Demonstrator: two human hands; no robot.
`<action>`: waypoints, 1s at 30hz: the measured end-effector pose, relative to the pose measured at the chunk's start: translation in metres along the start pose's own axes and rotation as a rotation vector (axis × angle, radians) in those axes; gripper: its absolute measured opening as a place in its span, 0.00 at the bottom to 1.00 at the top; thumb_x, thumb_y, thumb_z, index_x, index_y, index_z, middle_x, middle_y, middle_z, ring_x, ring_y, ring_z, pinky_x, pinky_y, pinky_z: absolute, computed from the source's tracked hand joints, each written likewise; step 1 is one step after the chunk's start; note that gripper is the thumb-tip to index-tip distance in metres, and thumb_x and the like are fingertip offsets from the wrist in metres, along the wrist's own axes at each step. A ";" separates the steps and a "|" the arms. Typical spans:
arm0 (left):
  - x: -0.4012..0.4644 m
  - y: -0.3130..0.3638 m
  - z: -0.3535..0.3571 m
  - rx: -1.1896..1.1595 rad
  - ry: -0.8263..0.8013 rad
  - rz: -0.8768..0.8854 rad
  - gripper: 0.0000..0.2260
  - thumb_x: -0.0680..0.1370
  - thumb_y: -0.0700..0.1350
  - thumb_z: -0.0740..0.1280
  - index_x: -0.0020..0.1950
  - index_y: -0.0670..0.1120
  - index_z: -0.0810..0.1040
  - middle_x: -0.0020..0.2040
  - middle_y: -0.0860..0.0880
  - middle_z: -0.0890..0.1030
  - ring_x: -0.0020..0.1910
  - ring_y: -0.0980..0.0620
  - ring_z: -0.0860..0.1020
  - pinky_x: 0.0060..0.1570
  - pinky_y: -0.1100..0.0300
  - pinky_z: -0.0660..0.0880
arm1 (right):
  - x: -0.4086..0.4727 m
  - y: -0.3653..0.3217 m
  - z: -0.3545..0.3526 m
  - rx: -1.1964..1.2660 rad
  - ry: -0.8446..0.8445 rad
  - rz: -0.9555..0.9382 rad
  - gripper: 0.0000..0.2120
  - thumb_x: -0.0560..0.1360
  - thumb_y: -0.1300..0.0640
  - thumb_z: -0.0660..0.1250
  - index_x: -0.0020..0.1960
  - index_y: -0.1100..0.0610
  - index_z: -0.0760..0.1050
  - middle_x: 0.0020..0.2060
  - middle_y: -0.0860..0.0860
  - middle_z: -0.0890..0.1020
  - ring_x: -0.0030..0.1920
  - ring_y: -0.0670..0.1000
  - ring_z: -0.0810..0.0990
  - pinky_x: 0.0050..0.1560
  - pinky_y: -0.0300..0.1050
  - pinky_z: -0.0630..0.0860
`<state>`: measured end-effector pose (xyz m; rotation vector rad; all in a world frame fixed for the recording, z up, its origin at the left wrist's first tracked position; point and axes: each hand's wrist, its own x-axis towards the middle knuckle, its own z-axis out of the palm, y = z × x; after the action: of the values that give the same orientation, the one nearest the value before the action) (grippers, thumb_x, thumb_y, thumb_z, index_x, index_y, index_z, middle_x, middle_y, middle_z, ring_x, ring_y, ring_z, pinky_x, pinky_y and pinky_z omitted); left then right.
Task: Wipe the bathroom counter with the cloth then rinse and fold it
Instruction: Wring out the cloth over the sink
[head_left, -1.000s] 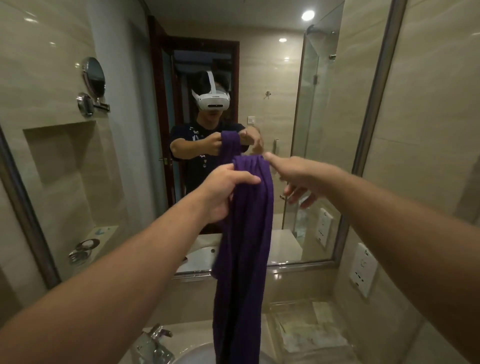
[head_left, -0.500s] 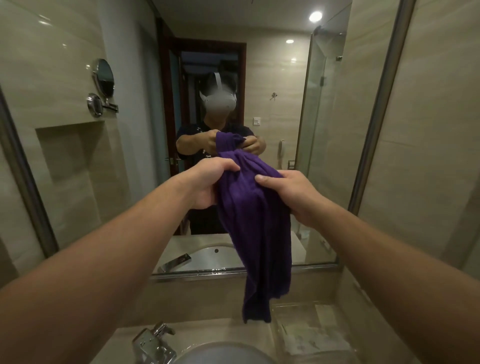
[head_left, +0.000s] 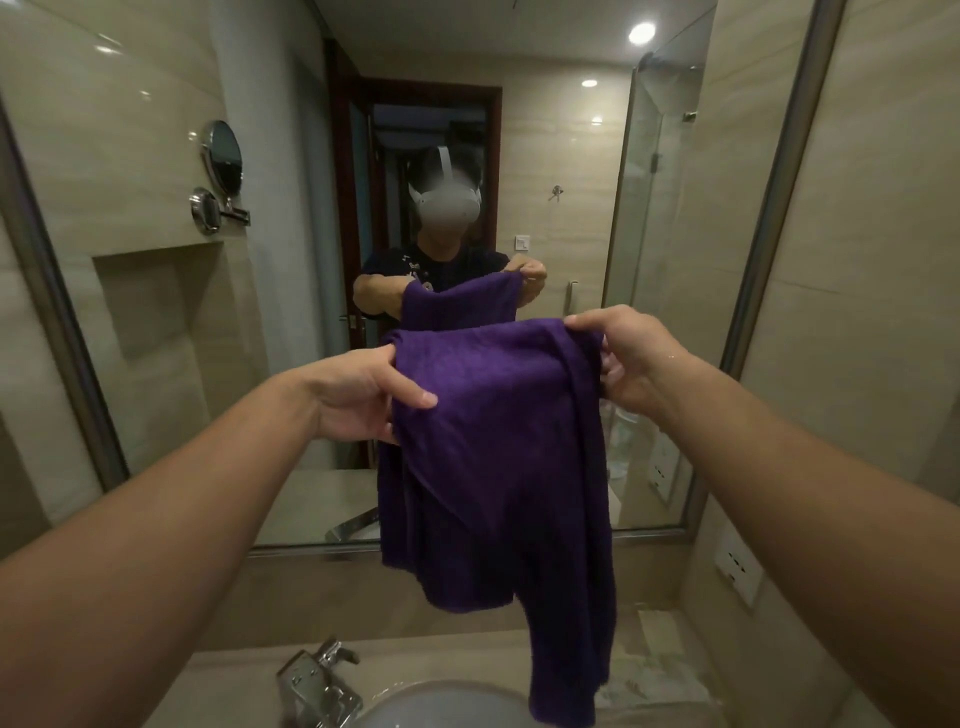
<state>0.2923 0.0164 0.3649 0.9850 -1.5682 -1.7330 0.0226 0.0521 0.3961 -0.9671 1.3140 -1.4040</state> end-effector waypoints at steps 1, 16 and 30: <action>-0.001 -0.003 -0.003 0.009 -0.002 -0.012 0.29 0.65 0.30 0.73 0.64 0.47 0.77 0.60 0.44 0.82 0.54 0.44 0.83 0.46 0.47 0.81 | 0.002 -0.002 0.000 -0.005 0.060 -0.037 0.04 0.73 0.62 0.71 0.47 0.57 0.81 0.42 0.53 0.84 0.45 0.54 0.82 0.50 0.51 0.79; -0.031 0.007 -0.035 -0.100 0.339 0.056 0.22 0.75 0.25 0.63 0.60 0.48 0.79 0.54 0.44 0.83 0.44 0.48 0.84 0.39 0.57 0.83 | 0.000 -0.030 -0.025 -0.090 0.021 -0.049 0.15 0.73 0.74 0.66 0.49 0.56 0.80 0.50 0.54 0.79 0.50 0.51 0.78 0.45 0.41 0.76; -0.046 0.020 -0.053 -0.047 0.656 0.109 0.15 0.74 0.30 0.70 0.55 0.46 0.76 0.53 0.44 0.81 0.46 0.46 0.81 0.46 0.50 0.78 | 0.002 -0.027 -0.029 -0.076 0.042 -0.036 0.16 0.72 0.75 0.66 0.49 0.56 0.79 0.51 0.55 0.79 0.49 0.55 0.80 0.42 0.48 0.77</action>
<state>0.3606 0.0231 0.3890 1.2541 -1.1211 -1.1881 -0.0088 0.0561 0.4194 -1.0208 1.3960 -1.4171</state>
